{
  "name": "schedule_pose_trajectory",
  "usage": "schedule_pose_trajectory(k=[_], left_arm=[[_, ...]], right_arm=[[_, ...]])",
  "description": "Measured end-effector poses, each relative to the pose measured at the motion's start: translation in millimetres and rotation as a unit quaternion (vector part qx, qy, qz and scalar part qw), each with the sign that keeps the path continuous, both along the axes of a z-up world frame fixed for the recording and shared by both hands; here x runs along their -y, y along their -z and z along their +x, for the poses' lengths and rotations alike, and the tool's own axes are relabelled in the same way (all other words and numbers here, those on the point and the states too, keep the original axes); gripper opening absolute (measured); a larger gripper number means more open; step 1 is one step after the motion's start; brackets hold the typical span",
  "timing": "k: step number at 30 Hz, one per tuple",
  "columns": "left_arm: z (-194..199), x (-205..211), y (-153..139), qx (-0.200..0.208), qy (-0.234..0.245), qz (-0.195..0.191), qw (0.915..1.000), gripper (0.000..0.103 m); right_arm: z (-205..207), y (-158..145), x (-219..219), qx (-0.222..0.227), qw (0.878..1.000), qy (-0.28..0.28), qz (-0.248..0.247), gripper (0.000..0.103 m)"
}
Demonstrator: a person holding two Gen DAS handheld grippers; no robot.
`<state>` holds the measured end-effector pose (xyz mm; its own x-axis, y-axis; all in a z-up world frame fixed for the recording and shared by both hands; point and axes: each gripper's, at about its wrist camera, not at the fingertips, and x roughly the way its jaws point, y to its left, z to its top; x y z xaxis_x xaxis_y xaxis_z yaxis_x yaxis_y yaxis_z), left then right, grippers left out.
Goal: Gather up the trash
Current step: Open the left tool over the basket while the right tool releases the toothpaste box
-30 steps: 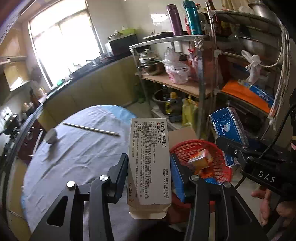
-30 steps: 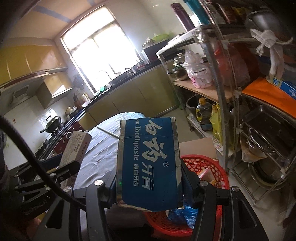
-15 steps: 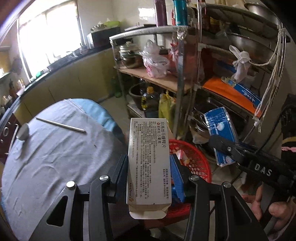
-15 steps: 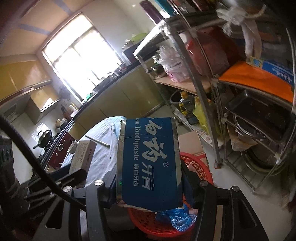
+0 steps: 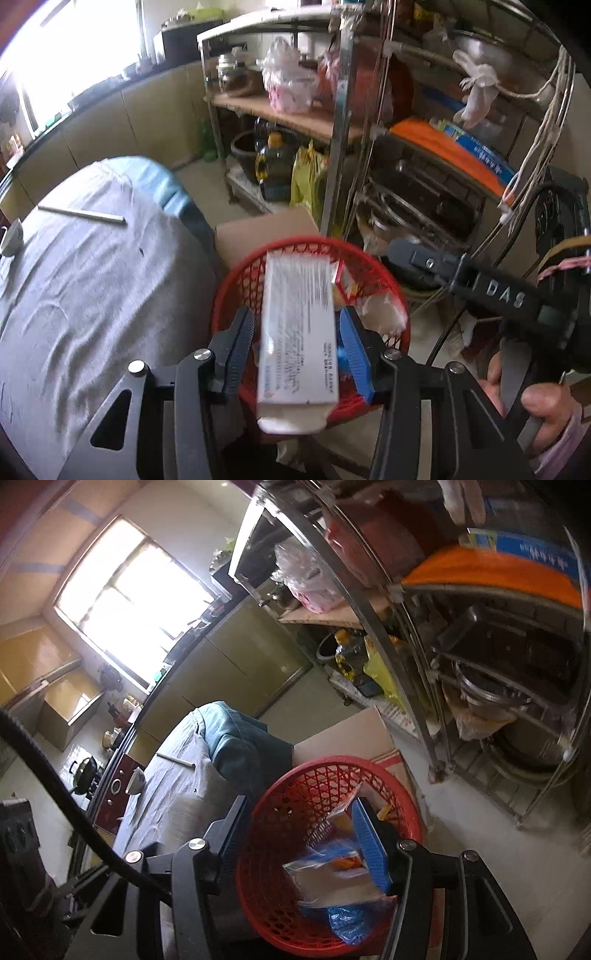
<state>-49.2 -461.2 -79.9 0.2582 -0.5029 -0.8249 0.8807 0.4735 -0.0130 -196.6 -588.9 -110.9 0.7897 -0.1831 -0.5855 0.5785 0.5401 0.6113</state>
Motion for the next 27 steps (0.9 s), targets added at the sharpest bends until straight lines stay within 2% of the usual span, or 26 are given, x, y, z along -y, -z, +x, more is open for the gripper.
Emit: schedule_pose_trajectory(k=[5,7,9,13,17,19,27], left_arm=[[6.6,-15.5,0.3,-0.002,-0.013,0.005,0.9999,0.051],[6.5,-22.4,-4.3,0.002,-0.014,-0.001,0.9999,0.056],[5.5,-32.4,-11.5,0.014,-0.023,-0.007,0.9996,0.060],[3.6,-51.3,-27.1,0.052,-0.045,-0.005,0.9976,0.061],[5.9,-76.3,-48.5,0.082,-0.075,-0.018,0.9936,0.064],[7.7,-91.9,-60.6,0.100,-0.094,-0.029,0.9901,0.075],[19.0,-156.1,-97.2,0.139,-0.164,-0.066,0.9744,0.076]], right_arm=[[-2.3,5.9,1.9,-0.003,1.000,0.004,0.008,0.061],[-5.2,3.0,2.7,0.000,1.000,0.008,0.008,0.061],[-7.5,-1.5,1.9,0.003,1.000,0.011,0.004,0.061],[-3.1,-13.4,-5.8,0.005,1.000,0.004,-0.008,0.061],[7.9,-25.6,-20.4,0.004,1.000,-0.015,-0.022,0.061],[17.3,-36.5,-33.8,0.002,0.999,-0.030,-0.038,0.061],[47.6,-78.9,-90.2,0.005,0.991,-0.082,-0.103,0.061]])
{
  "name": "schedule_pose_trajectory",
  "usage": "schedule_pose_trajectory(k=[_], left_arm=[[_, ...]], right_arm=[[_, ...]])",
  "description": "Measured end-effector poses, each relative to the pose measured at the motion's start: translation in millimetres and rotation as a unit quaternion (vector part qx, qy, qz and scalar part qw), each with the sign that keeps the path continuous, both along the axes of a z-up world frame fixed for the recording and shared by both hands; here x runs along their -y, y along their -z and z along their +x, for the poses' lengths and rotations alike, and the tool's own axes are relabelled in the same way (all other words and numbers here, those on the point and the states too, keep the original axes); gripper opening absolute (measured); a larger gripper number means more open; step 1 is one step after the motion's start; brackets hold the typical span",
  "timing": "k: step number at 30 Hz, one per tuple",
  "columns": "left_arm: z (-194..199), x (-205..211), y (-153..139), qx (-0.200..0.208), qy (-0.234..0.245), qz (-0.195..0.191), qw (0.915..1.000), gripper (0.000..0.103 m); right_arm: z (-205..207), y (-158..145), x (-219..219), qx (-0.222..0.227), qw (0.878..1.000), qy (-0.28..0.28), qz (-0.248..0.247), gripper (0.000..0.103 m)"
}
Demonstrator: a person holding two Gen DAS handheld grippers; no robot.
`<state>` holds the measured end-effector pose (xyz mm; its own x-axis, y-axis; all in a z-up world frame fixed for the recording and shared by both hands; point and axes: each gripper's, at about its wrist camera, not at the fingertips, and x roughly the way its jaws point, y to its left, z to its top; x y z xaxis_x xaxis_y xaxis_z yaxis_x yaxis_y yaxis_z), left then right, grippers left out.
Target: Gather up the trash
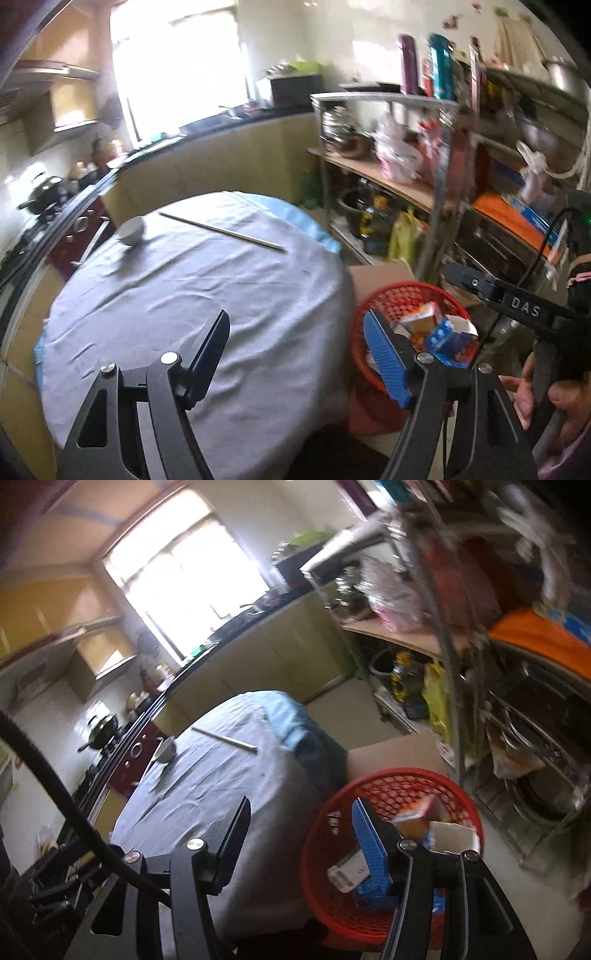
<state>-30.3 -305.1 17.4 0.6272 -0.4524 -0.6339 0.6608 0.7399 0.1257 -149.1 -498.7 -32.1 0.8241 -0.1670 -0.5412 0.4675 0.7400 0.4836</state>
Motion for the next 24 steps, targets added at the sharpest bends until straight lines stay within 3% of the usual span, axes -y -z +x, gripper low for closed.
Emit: schedule_pose_trajectory(k=[5,13,24], left_arm=[[2.5,-44.6,-18.3,0.037,-0.049,-0.014,0.9980,0.084],[6.6,-116.3,-36.8,0.061,-0.119,-0.036,0.9904,0.084],[18.5,-216.7,-41.8,0.069,-0.232,-0.059,0.9685,0.085]], right_arm=[[16.1,-26.9,-39.0,0.008,0.999,-0.032,-0.035,0.064],[42.4,-61.6,-114.8,0.025,0.992,-0.092,-0.080,0.066],[75.0,-81.0,-215.3,0.032,0.976,-0.175,-0.124,0.071]])
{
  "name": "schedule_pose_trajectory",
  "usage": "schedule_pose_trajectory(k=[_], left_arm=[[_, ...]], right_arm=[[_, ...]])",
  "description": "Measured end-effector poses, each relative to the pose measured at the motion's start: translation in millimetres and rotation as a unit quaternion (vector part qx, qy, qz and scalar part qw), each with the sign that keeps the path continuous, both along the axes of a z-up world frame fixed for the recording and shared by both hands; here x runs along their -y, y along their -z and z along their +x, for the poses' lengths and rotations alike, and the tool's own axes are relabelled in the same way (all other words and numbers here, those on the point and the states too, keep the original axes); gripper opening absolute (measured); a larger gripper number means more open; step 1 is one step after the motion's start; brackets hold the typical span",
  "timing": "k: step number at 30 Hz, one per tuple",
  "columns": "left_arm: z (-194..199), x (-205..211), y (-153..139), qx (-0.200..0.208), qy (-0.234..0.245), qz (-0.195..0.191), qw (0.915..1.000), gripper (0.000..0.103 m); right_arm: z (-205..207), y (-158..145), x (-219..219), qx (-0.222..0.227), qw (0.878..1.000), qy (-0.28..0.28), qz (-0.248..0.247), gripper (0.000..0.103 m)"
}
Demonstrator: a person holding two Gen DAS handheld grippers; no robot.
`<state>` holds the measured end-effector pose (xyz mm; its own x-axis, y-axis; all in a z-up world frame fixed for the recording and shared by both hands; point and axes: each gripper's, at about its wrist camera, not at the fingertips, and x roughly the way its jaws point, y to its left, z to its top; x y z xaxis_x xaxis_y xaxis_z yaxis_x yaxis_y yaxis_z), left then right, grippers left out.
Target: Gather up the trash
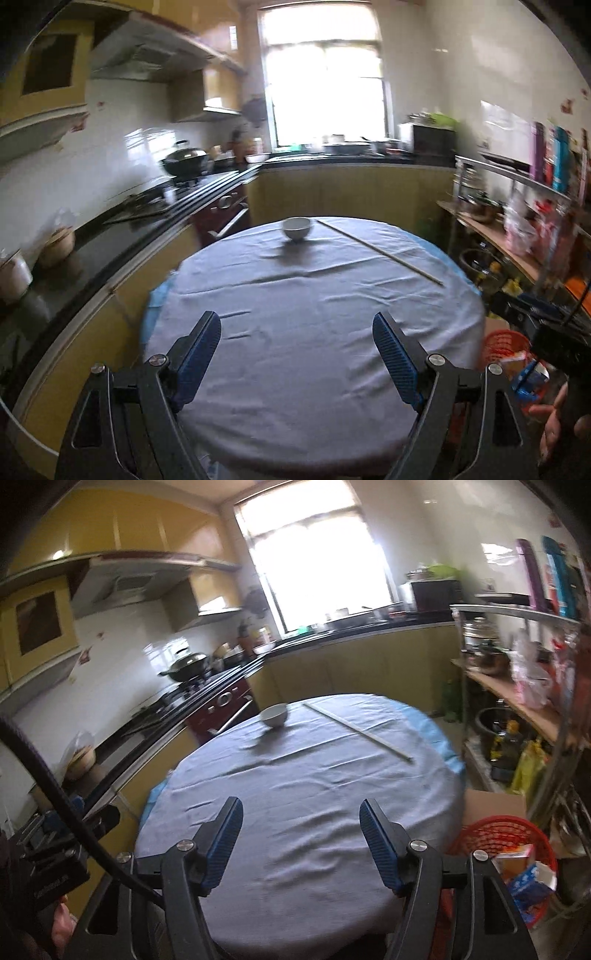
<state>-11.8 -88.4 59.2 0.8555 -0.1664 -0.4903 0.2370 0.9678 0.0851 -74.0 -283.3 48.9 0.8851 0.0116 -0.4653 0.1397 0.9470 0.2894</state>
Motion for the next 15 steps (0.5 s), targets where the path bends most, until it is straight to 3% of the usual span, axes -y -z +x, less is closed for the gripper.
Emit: schedule_pose_trajectory(k=[9,13,15], left_arm=[[1.8,-60.3,6.6,0.011,-0.085,0.001,0.9964,0.085],[1.5,-76.6,7.8,0.025,-0.114,0.007,0.9932,0.096],[-0.1,-81.7,7.7,0.030,-0.118,0.008,0.9925,0.096]], right_arm=[[21.5,4.0,-61.3,-0.014,0.999,-0.046,-0.006,0.076],[31.6,11.8,-81.4,-0.039,0.997,-0.065,0.006,0.076],[35.8,14.4,-90.9,-0.056,0.996,-0.068,-0.013,0.076]])
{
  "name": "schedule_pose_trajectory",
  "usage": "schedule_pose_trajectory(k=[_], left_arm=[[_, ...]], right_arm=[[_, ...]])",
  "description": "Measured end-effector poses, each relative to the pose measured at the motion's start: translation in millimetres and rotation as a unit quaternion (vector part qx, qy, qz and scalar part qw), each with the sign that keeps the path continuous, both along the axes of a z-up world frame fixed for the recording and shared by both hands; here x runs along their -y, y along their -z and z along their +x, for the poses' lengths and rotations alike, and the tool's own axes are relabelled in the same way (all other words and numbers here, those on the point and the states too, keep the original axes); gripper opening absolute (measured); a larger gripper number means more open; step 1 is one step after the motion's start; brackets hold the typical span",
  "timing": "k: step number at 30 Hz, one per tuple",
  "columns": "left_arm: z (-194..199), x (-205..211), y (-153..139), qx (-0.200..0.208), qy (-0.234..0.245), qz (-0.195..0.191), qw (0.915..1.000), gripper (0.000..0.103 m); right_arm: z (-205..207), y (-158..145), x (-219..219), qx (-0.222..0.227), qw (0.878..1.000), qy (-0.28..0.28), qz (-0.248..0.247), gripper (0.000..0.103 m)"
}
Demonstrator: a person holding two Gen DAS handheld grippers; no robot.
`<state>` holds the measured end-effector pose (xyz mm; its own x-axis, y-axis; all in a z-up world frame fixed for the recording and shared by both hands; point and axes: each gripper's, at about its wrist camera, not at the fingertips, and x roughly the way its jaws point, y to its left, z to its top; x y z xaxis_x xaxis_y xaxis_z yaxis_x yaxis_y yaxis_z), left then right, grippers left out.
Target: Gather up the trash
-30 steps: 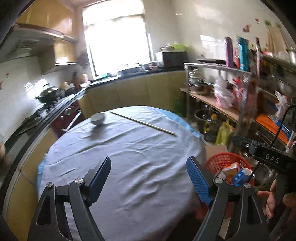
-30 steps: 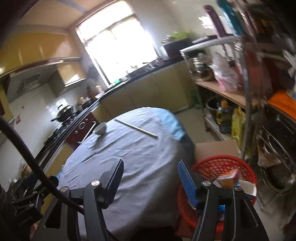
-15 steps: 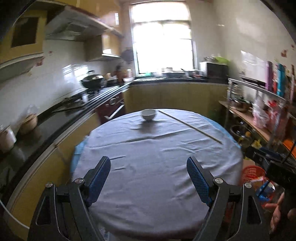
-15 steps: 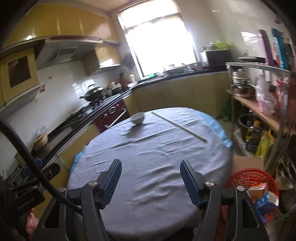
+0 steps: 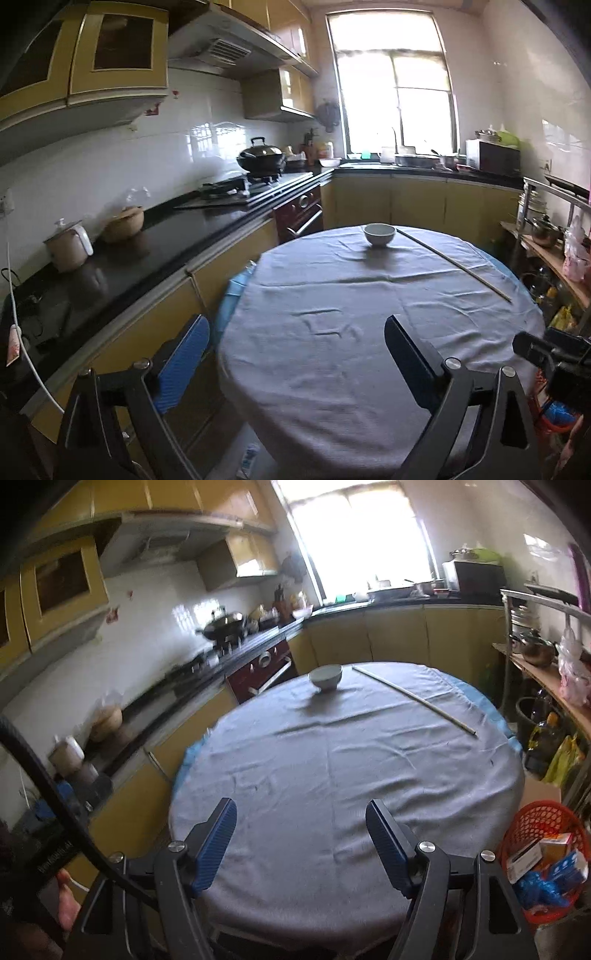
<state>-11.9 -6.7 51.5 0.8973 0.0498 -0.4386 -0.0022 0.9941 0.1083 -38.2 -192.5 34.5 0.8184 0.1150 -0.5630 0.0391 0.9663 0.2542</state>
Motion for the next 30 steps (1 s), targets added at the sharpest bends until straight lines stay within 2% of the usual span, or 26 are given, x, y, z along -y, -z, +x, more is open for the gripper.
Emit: schedule_pose_trajectory(k=[3,10,17,30], left_arm=[[0.3,-5.1,-1.0,0.001,0.002,-0.001,1.0000,0.096],[0.4,-6.1,-7.9,0.007,0.001,0.000,1.0000,0.096],[-1.3,-2.8,-13.0,0.011,0.001,0.009,0.9999,0.096],[-5.6,14.3,-15.8,-0.005,0.007,0.024,0.9997,0.096]], right_arm=[[1.1,-0.9,-10.8,-0.007,0.999,0.014,-0.047,0.076],[-13.2,-13.4,-12.3,0.026,0.994,0.042,-0.099,0.076],[-20.9,-25.2,-3.1,0.042,0.992,0.058,-0.102,0.076],[-35.0,-22.5,8.9,0.057,0.993,0.059,-0.085,0.076]])
